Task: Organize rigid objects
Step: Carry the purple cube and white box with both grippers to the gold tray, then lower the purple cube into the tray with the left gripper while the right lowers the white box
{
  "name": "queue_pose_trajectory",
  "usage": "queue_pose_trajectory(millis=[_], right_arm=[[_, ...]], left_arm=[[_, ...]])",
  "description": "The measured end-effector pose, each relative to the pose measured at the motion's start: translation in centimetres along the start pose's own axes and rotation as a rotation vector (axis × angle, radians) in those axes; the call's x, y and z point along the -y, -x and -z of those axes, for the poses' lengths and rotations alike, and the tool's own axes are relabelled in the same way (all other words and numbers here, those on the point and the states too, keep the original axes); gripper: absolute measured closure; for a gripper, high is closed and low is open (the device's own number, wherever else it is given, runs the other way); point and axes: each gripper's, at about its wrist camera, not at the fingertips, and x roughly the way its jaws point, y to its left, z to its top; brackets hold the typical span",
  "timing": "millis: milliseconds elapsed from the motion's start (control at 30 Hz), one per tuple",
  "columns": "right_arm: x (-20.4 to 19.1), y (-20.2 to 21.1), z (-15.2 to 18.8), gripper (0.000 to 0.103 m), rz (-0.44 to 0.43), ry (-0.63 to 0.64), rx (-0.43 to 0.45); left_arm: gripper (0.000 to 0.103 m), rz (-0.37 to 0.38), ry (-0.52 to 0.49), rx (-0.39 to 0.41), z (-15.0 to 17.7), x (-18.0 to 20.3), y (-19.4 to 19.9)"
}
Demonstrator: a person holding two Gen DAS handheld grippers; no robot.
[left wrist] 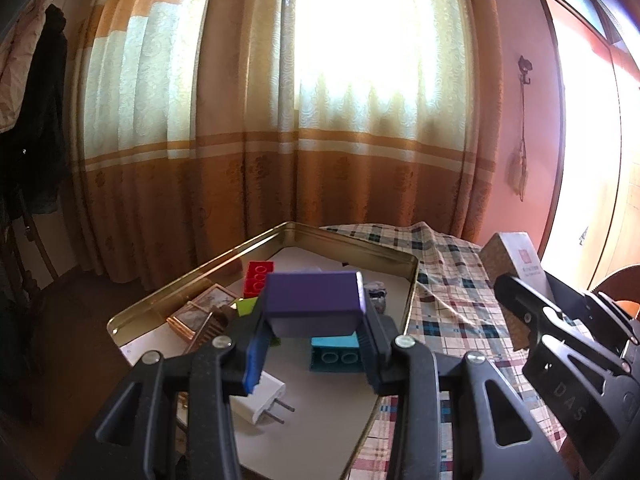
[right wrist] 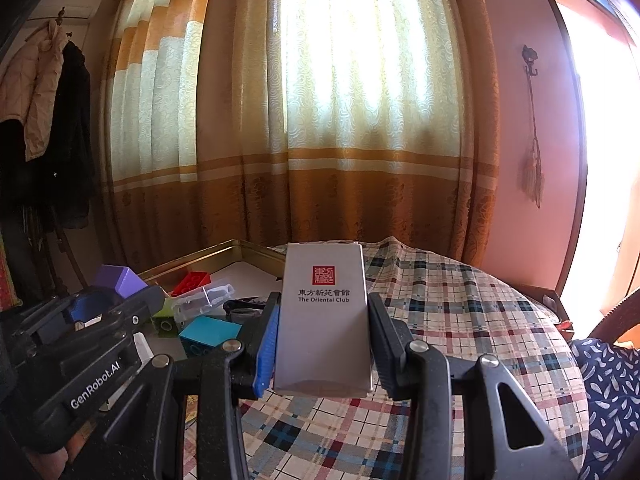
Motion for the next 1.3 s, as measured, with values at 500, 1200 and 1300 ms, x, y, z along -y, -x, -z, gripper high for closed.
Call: queue_pose_trajectory(millis=[500, 1200, 1300], right_arm=[[-0.8, 0.2, -0.1, 0.059, -0.005, 0.024, 0.009], [-4.9, -0.5, -0.5, 0.059, -0.102, 0.115, 0.009], [-4.9, -0.8, -0.6, 0.059, -0.113, 0.109, 0.002]], left_arm=[[0.064, -0.007, 0.024, -0.003, -0.1, -0.9, -0.3], [0.064, -0.076, 0.093, -0.004, -0.9, -5.0, -0.6], [0.064, -0.089, 0.099, -0.015, -0.9, -5.6, -1.0]])
